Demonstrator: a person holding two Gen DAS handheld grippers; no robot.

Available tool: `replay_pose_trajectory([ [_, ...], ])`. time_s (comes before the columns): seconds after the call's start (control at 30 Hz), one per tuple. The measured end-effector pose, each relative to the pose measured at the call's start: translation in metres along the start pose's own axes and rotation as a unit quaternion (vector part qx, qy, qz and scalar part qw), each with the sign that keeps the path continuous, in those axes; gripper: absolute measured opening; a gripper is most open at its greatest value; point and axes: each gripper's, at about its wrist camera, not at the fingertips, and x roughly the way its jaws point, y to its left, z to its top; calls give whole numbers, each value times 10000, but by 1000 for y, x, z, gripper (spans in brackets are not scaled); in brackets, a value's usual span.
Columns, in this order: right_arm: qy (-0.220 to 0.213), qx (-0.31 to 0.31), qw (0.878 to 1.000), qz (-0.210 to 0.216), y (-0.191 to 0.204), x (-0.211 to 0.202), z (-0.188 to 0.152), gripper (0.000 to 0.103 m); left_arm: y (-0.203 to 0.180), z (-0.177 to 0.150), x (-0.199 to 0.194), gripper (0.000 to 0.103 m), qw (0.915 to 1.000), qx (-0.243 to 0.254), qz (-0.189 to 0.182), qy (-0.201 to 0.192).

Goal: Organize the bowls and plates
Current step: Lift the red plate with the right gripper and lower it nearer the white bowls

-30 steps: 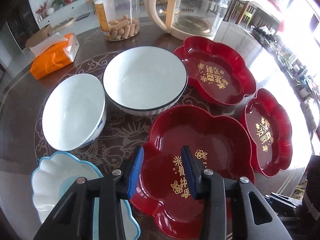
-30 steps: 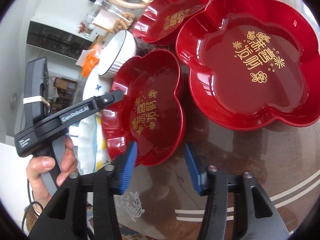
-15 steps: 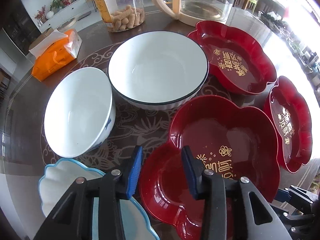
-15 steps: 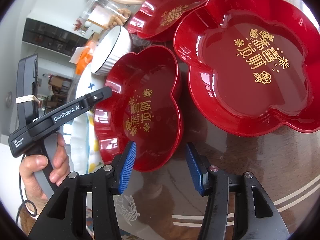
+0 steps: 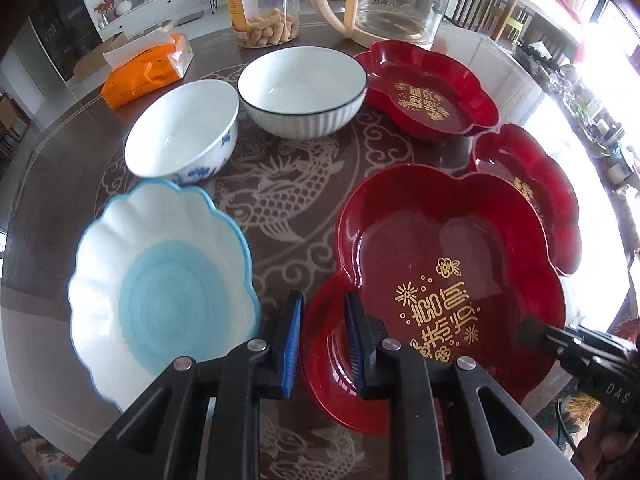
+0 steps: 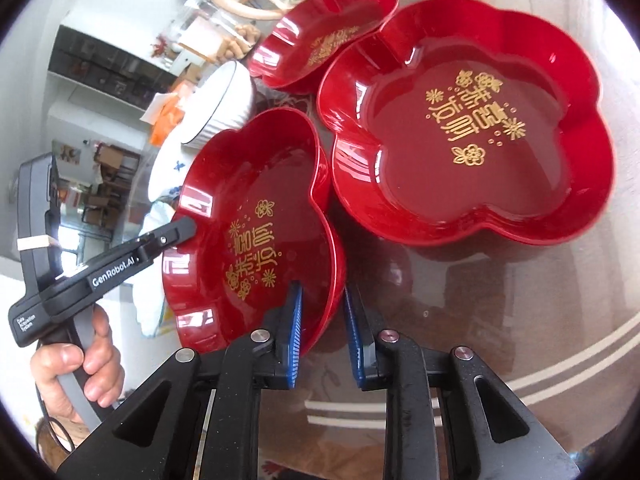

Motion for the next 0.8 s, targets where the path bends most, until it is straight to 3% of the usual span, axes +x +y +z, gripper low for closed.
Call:
replay_pose_trajectory([
  [0.17,162,-711,9969,-295,-11,-32,-19,24,-31,-77,-10,20,9990,-197,-396,-74],
  [0.3,373,-791,9947,-535,-32,-35,-29,24,-59,-111,-2,21,9980,-307,-549,23],
  [0.4,342,-662,9952,-638,-49,-37,-28,24,-80,-106,1,20,9985,-222,-487,-64],
  [0.63,-116,-158,9950,-975,-95,-53,9,24,-122,-56,12,21,9969,-232,-667,-345],
  [0.8,-296,-359,9957,-806,-91,-78,13,24,-108,-70,-7,21,9939,-399,-878,-534],
])
